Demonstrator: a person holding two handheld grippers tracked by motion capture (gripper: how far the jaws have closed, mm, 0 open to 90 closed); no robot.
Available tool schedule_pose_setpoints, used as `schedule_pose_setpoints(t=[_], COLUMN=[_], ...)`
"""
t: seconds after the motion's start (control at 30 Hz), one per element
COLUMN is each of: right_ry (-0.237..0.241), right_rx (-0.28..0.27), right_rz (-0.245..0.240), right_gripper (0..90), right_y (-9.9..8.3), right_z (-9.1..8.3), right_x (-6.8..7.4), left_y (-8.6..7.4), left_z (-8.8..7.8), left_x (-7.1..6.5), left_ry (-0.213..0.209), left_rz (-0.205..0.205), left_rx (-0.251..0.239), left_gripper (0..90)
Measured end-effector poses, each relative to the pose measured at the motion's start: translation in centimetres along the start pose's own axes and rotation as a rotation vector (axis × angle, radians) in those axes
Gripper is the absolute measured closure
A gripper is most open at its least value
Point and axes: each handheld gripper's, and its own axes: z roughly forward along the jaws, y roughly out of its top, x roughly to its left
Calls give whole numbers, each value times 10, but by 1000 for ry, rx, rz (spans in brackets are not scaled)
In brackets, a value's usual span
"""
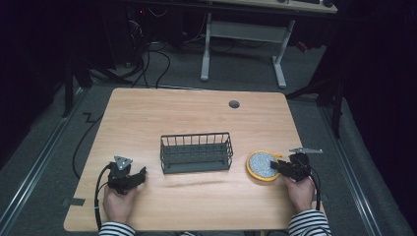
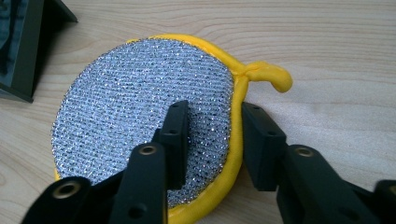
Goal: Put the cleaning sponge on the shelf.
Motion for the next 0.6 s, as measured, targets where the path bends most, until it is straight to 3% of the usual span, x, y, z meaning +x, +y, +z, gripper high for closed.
schedule_pose_setpoints(t=[0.23,0.37,0.6], right_ry=[-19,-39,-17], right_rx=[2,2,-22], right_rz=[-42,-72,-87], right_gripper=[794,810,819], right_y=[1,3,5], right_z=[-1,-2,-8], right_x=[5,9,13], left_y=[0,0,0], left_z=[0,0,0], left_x=[0,0,0], left_ry=[-1,-1,-1], left_rz=[1,1,1], left_rx=[0,0,0], left_gripper=[327,327,326])
